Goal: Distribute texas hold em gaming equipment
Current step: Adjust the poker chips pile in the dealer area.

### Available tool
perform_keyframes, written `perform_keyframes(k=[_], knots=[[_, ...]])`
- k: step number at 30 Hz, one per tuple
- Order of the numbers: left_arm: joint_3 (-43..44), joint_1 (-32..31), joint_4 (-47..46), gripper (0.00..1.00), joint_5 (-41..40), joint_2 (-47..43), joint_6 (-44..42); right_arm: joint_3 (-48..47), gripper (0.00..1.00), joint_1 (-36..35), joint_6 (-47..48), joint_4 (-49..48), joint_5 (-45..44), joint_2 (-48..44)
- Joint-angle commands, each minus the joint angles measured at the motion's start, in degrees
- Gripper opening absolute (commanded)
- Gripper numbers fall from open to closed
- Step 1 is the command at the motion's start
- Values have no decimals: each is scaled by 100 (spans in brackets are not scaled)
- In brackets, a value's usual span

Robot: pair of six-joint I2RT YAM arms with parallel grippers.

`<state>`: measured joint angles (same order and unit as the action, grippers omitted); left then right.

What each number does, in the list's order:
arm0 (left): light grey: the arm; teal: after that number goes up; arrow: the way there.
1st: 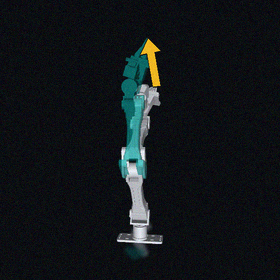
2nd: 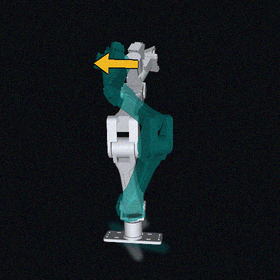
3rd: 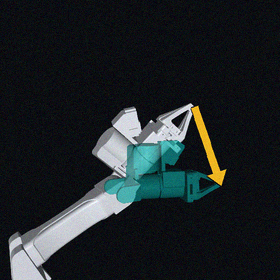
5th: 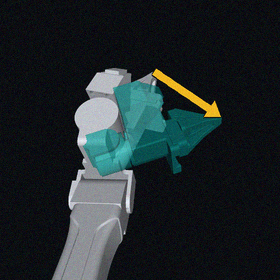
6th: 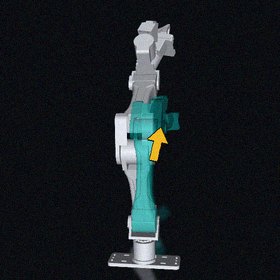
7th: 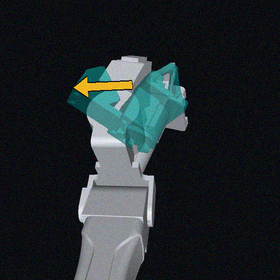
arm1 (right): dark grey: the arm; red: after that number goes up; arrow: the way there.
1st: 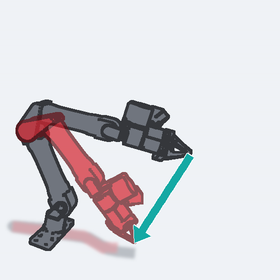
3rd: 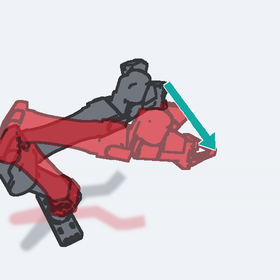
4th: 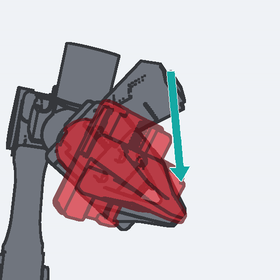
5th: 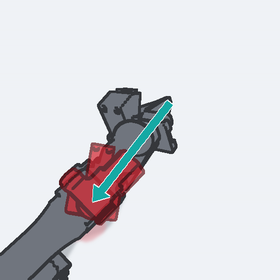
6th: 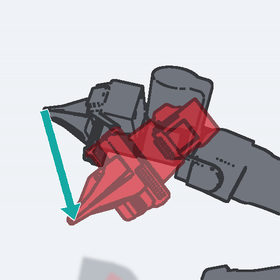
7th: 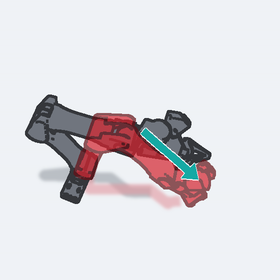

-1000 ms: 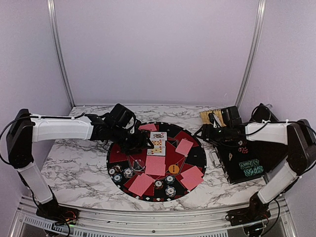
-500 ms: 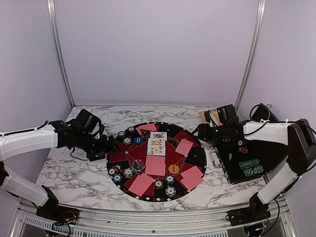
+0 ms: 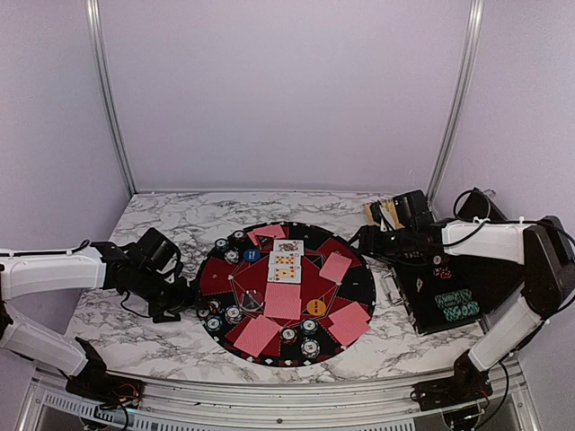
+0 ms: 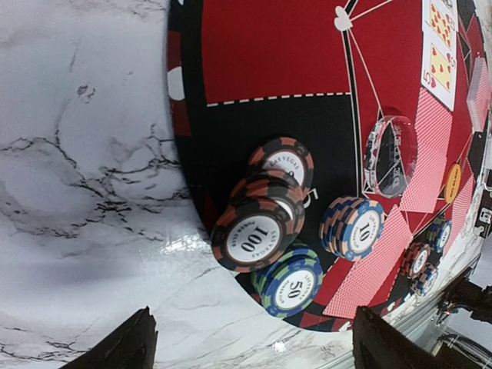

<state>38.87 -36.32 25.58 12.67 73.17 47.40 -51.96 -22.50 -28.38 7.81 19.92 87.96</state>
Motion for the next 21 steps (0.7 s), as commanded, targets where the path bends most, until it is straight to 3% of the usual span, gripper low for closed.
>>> perform_keyframes(k=[1,21], knots=[[-61,10,-391,90,340,113,129,-218,69,-53,44,98,-122,-86],[-310,-3,-1211,89,781,518,598,-209,69,-53,52,120,-147,-132]])
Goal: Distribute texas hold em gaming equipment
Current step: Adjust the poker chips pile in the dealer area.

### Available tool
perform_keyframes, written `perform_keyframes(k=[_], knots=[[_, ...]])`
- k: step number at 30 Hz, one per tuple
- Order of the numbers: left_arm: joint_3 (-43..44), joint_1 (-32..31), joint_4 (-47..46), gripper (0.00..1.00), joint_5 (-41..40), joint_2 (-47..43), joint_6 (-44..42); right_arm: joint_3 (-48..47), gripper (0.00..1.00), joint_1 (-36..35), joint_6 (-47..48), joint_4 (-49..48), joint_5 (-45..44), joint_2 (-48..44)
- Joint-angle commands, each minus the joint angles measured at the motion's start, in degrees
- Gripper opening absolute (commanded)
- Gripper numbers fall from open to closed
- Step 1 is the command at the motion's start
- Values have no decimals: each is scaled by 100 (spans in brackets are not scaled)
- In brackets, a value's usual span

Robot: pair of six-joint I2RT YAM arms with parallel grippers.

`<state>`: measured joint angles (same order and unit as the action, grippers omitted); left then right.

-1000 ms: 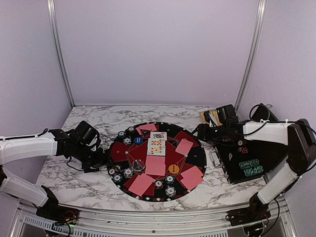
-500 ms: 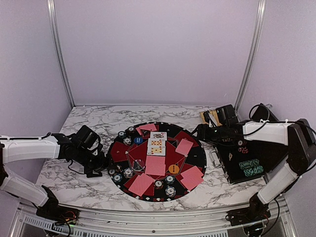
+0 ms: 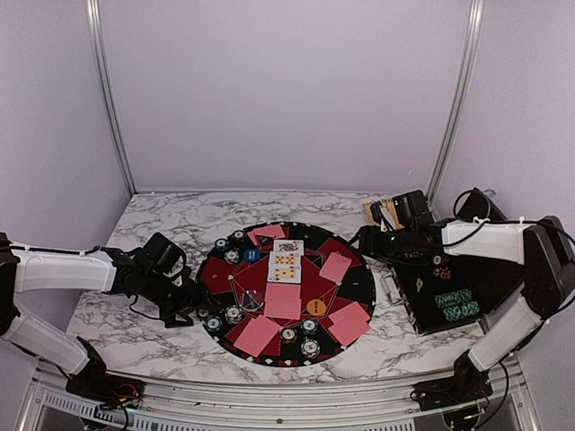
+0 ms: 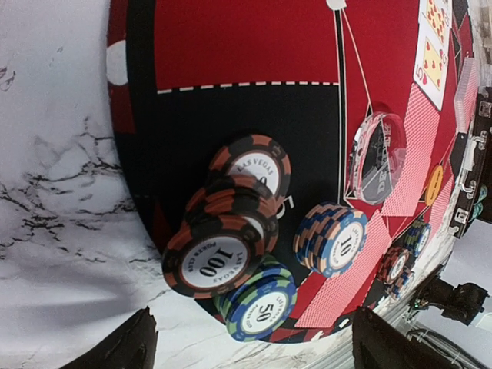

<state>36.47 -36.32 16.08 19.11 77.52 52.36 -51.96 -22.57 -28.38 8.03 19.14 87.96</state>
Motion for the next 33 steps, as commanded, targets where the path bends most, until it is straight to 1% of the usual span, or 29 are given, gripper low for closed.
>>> perform_keyframes(k=[1,33], knots=[[-73,-3,-267,89,134,110,117,-209,69,-46,52,95,-68,-138],[-155,-69,-790,88,287,371,352,-156,68,-47,18,100,-112,-182]])
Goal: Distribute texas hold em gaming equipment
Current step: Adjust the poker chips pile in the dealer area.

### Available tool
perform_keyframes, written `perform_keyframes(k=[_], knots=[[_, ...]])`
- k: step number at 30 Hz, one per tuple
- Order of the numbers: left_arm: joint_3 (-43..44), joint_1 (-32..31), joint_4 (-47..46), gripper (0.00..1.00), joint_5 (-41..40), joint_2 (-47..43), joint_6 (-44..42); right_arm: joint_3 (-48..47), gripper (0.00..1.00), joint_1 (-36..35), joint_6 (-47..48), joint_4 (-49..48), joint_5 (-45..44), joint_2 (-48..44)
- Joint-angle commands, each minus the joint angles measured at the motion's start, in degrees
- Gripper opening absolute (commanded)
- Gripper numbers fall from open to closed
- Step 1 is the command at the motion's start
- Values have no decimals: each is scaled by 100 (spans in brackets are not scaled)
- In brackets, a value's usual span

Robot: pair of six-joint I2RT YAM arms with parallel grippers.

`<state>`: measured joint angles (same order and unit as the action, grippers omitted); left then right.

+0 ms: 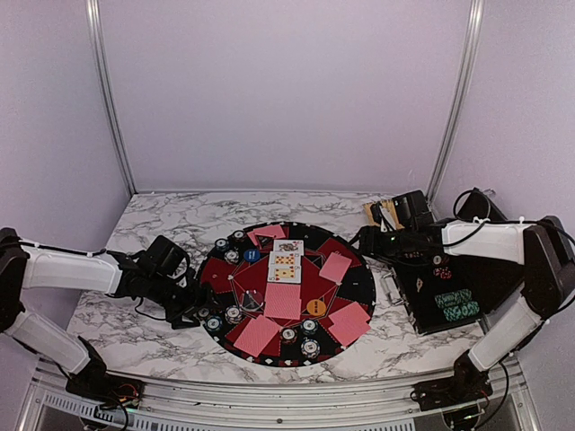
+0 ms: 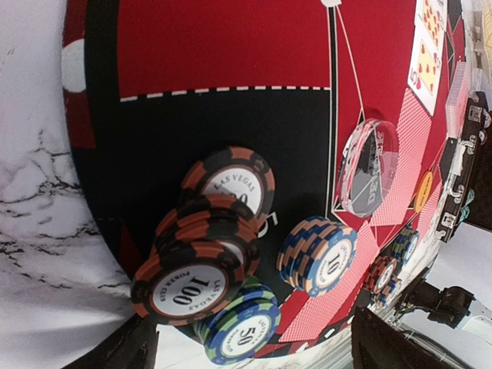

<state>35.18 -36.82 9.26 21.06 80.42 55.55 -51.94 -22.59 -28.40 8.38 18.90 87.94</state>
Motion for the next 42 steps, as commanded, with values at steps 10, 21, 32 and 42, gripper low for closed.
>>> perform_keyframes(k=[10,21,32,42], knots=[[29,-27,-161,88,137,136,30,-150,69,-44,23,68,-104,-176],[85,-27,-170,88,183,208,9,-123,68,-44,20,61,-105,-174],[158,-27,-166,88,198,222,6,-127,68,-44,21,55,-119,-177],[165,-27,-145,88,213,201,9,-108,68,-44,20,54,-114,-176]])
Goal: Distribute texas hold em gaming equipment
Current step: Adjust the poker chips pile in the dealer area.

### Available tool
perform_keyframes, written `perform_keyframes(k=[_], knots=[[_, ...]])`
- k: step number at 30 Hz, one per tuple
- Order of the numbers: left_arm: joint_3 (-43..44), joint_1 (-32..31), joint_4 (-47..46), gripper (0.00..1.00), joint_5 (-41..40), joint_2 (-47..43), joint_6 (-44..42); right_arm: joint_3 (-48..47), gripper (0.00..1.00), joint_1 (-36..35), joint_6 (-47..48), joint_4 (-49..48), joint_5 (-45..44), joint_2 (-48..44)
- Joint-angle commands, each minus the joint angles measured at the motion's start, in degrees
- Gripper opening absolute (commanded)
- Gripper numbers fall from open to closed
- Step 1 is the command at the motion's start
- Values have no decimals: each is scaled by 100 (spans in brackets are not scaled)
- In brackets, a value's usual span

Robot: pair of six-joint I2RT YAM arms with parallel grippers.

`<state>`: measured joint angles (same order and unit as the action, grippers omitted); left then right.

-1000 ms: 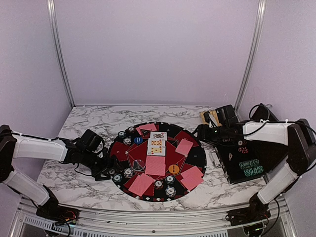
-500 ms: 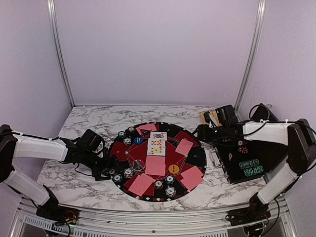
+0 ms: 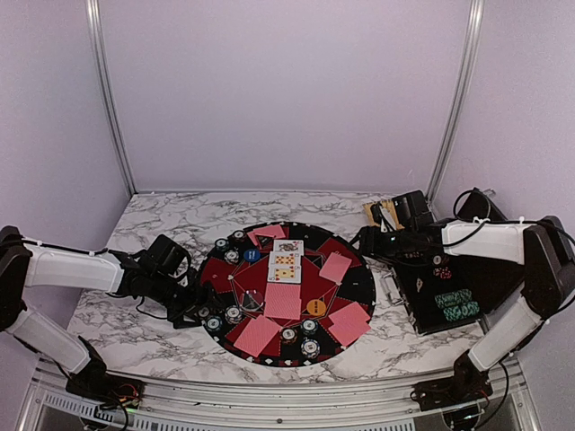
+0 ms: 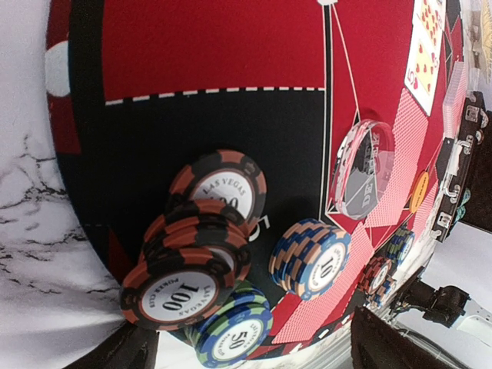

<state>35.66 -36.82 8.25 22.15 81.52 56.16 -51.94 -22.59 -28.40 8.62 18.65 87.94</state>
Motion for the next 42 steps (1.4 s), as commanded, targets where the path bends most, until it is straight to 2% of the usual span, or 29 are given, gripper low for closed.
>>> perform_keyframes(k=[1,42], knots=[[118,-27,-31,88,92,74,-53,-110,68,-42,26,26,-90,-173],[85,-20,184,88,37,-158,-62,-12,68,-44,-56,-100,-47,-198]])
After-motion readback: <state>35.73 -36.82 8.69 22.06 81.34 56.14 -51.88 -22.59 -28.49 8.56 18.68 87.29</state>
